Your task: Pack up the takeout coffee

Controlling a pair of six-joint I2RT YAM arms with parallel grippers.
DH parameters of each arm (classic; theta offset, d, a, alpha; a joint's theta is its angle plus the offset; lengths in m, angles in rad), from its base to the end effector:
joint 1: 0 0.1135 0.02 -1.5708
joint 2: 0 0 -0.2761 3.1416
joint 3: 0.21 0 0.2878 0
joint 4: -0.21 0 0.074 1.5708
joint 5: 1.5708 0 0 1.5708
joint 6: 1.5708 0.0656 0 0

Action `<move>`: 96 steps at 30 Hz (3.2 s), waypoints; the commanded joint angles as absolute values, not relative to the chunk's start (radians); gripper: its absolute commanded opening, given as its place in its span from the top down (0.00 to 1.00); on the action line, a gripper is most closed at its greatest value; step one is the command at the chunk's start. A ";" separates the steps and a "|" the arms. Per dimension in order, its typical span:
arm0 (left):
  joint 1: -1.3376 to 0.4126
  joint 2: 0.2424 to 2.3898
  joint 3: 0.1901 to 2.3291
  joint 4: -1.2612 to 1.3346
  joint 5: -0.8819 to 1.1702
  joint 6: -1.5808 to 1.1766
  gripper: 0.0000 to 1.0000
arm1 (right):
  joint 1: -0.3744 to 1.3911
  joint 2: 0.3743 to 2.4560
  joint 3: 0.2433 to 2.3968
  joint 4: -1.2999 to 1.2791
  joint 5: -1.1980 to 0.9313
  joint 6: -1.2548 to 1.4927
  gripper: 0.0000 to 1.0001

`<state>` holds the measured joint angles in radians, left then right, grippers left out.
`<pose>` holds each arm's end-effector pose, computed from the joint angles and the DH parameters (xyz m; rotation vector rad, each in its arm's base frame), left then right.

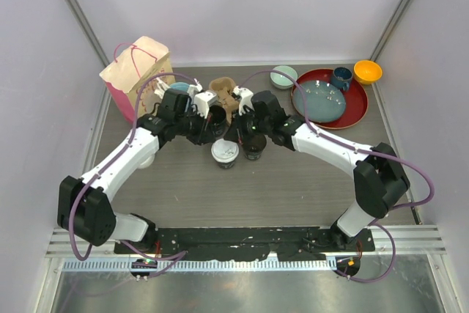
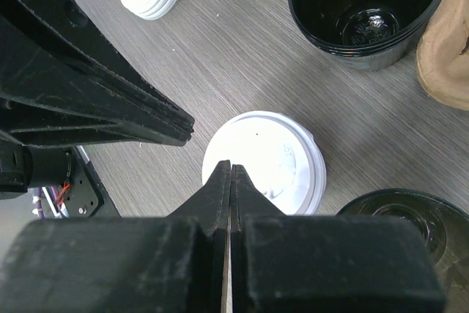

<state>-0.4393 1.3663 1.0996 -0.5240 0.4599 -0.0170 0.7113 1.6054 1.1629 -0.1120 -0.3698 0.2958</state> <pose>0.2996 -0.1729 0.2731 0.7213 2.2745 -0.7625 0.3061 0.2951 0.2520 -0.6884 2.1377 0.9662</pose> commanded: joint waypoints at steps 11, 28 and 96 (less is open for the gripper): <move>-0.436 1.532 1.031 -0.477 0.517 -0.065 1.00 | 0.729 1.672 1.042 0.021 -0.381 0.342 0.99; -0.428 1.421 1.081 -0.520 0.583 -0.026 1.00 | 0.722 1.629 1.135 -0.127 -0.360 0.281 0.99; -0.612 1.779 1.497 -0.738 0.360 1.109 0.00 | 0.388 1.250 1.026 -0.319 -0.387 0.252 0.33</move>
